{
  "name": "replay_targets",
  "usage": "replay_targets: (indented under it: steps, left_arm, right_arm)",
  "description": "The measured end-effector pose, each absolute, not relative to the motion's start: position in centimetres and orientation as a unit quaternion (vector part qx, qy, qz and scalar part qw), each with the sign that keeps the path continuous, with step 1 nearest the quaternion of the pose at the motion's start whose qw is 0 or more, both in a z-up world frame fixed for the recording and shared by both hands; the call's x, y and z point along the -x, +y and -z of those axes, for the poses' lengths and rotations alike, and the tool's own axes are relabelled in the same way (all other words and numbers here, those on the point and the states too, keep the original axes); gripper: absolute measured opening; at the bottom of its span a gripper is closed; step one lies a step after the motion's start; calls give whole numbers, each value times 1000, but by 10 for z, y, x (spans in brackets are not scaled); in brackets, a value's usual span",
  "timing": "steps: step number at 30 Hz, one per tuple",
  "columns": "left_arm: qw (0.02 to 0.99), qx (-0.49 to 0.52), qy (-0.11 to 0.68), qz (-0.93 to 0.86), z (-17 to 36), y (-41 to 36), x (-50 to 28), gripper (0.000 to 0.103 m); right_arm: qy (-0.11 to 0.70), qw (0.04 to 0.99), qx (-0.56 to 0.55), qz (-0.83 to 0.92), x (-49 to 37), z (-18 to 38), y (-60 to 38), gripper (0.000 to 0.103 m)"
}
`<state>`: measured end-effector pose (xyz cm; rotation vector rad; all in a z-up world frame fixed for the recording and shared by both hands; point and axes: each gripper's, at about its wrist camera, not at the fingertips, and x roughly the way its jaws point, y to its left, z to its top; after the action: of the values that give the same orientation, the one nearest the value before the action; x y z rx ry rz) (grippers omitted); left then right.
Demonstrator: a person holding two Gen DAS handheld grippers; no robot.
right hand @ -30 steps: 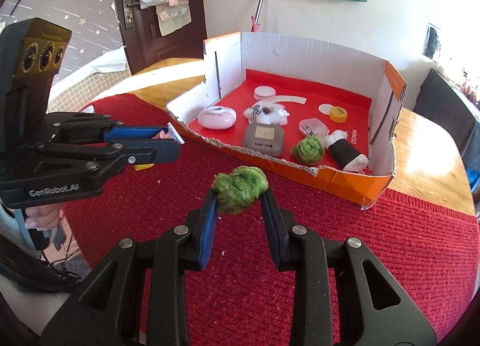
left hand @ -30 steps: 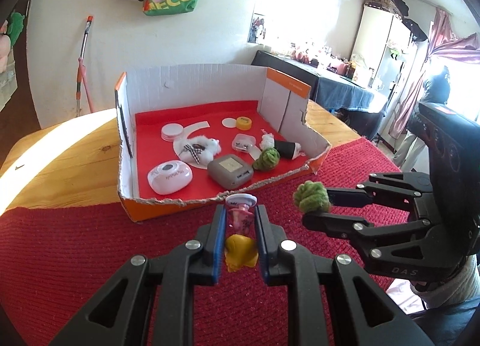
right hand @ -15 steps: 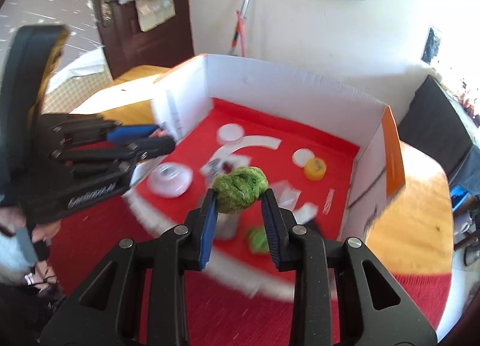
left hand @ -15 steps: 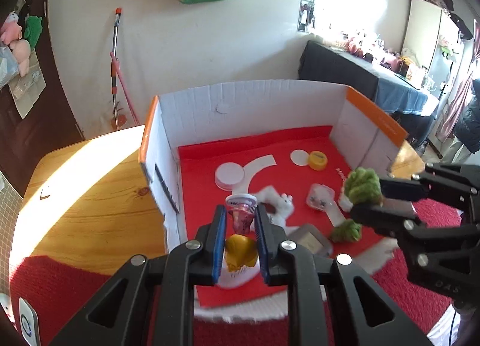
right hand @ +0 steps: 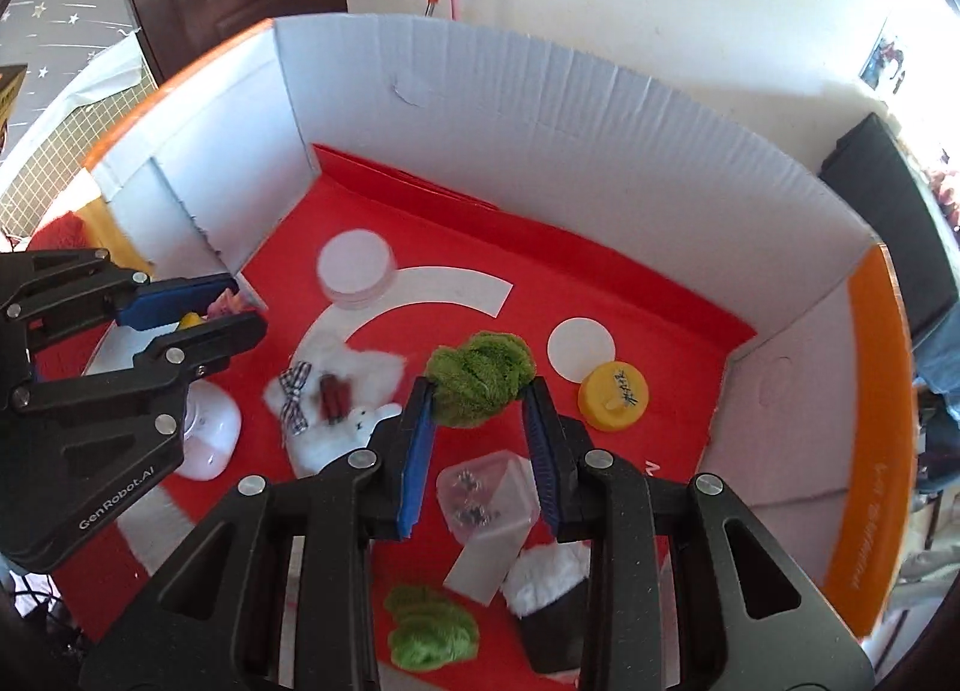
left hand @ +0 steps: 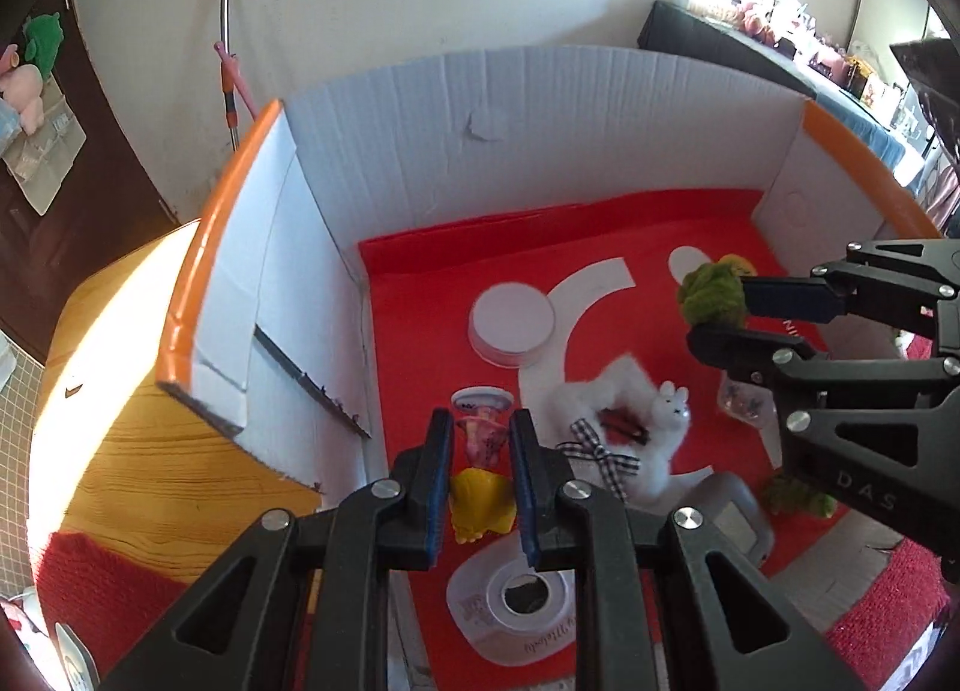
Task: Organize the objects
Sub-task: 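Lift and carry the doll figurine and green yarn ball into the orange box, then lower and open both tools, releasing the figurine and yarn ball onto the red sheet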
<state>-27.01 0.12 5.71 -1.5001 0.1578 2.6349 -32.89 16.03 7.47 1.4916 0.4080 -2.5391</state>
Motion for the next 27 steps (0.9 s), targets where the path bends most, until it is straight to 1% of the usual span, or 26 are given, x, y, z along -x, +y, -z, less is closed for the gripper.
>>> replay_targets:
  steps: [7,19,27]
  left_arm:
    - [58,510,52,-857,-45,1,276,20]
    - [55,515,73,-853,-42,4,271,20]
    - [55,519,68,-850,-44,0,271,20]
  right_arm:
    - [137,82,-525,836,340,-64,165,28]
    - [153,79,-542,823,340,-54,166,28]
    - [159,76,-549,817,335,-50,166,28]
